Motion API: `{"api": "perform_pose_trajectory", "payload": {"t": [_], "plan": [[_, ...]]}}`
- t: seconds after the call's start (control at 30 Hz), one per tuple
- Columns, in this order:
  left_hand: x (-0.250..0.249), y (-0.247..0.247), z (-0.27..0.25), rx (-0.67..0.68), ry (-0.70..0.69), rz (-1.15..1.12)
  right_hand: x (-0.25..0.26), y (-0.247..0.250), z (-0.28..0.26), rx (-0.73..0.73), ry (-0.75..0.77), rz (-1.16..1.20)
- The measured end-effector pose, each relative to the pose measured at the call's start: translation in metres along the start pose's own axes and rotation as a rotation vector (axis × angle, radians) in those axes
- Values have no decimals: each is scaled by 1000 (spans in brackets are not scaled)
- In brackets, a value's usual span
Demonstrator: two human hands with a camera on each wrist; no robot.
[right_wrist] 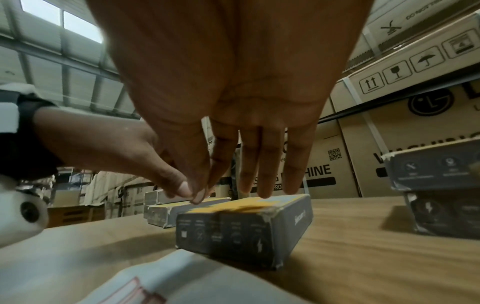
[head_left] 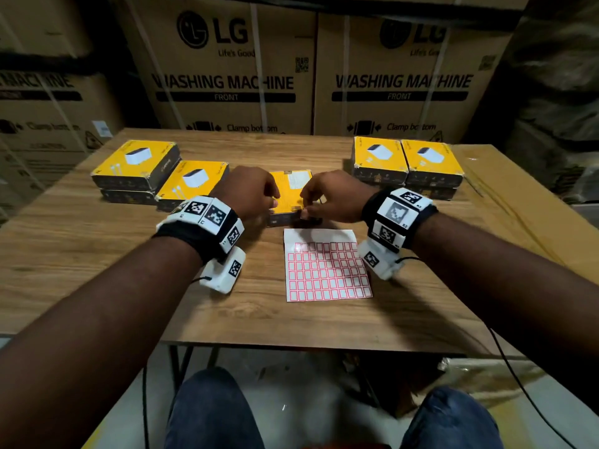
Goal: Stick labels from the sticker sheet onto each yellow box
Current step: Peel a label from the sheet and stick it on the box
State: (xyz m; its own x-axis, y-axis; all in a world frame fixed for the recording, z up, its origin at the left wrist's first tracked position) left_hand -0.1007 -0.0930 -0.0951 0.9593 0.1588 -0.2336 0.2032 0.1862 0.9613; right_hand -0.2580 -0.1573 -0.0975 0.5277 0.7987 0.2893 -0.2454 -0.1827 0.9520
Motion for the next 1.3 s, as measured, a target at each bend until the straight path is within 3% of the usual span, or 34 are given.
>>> {"api": "perform_pose_trajectory", "payload": {"t": [0.2, 0.67, 1.3], "plan": [[-10, -16, 16, 167, -94, 201, 11, 2, 13, 72, 29, -137], [-2, -11, 20, 167, -69, 53, 17, -5, 21, 7, 73, -303], [5, -15, 23, 187, -41, -78, 10, -17, 27, -137, -7, -330]]}}
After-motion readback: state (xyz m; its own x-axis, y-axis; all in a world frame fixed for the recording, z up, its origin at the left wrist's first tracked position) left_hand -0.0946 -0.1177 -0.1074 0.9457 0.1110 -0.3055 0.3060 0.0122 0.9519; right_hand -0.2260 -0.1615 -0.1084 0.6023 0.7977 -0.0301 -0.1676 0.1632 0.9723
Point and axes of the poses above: each hand's wrist, its own z-axis towards the middle knuckle, its own y-axis out of the back of the hand, x = y × z, the point moved 4 cm from there along z, towards the middle knuckle, and after that the axes turned 3 degrees about -x, right-handed, at the moved point
